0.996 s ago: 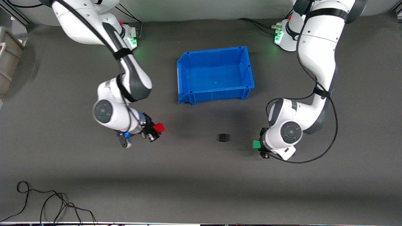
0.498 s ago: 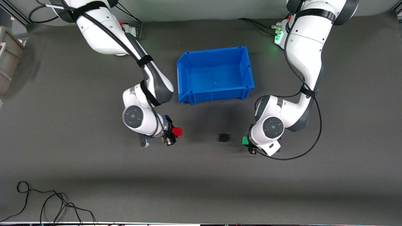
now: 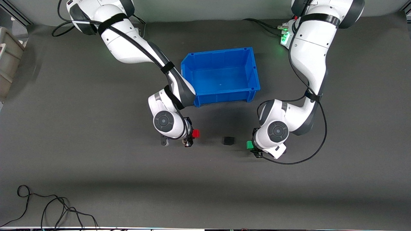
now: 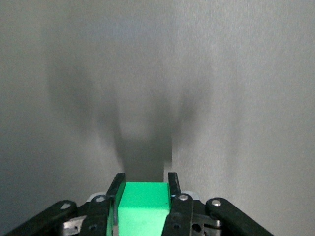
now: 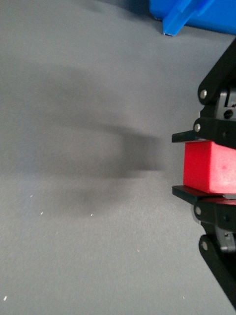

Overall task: Attach green and red cubes to black cube
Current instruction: 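Carry the red cube and green cube toward the black cube, then press the red and green cubes against opposite sides of the black cube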

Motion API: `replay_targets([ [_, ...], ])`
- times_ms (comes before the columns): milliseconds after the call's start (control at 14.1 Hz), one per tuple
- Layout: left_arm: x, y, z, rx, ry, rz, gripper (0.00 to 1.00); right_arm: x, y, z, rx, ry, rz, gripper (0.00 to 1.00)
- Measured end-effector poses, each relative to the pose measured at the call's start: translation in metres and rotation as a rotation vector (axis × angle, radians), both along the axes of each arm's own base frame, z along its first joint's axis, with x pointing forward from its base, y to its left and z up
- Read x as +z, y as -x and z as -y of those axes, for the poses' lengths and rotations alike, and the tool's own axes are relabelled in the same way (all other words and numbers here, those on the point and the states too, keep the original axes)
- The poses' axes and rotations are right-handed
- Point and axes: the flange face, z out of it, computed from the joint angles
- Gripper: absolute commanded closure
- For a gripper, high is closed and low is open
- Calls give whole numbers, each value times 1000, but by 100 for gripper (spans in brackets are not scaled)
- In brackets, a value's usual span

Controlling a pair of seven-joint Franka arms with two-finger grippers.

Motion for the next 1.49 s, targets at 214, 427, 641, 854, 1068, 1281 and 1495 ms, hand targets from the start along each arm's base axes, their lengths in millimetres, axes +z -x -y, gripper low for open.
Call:
replay_targets([
  [214,-3,8,22,-21,9,22,100,-5,0,-26,-47,-3,12,100],
  [427,-9,15,33,-31,7,19,100,-16,0,-45,-88,-4,19,100],
  [641,-11,16,36,-36,7,19,100,-20,-2,-52,-114,-13,36,100],
  [854,-13,18,44,-41,15,37,100,-22,3,-64,-130,-24,54,100],
  [1068,-21,19,48,-38,21,53,100,-26,9,-72,-130,-24,54,100],
  [1281,-22,21,51,-39,24,59,100,-33,15,-83,-127,-26,58,100],
  [1495,-22,22,54,-34,25,60,100,-37,11,-85,-151,-38,78,100],
])
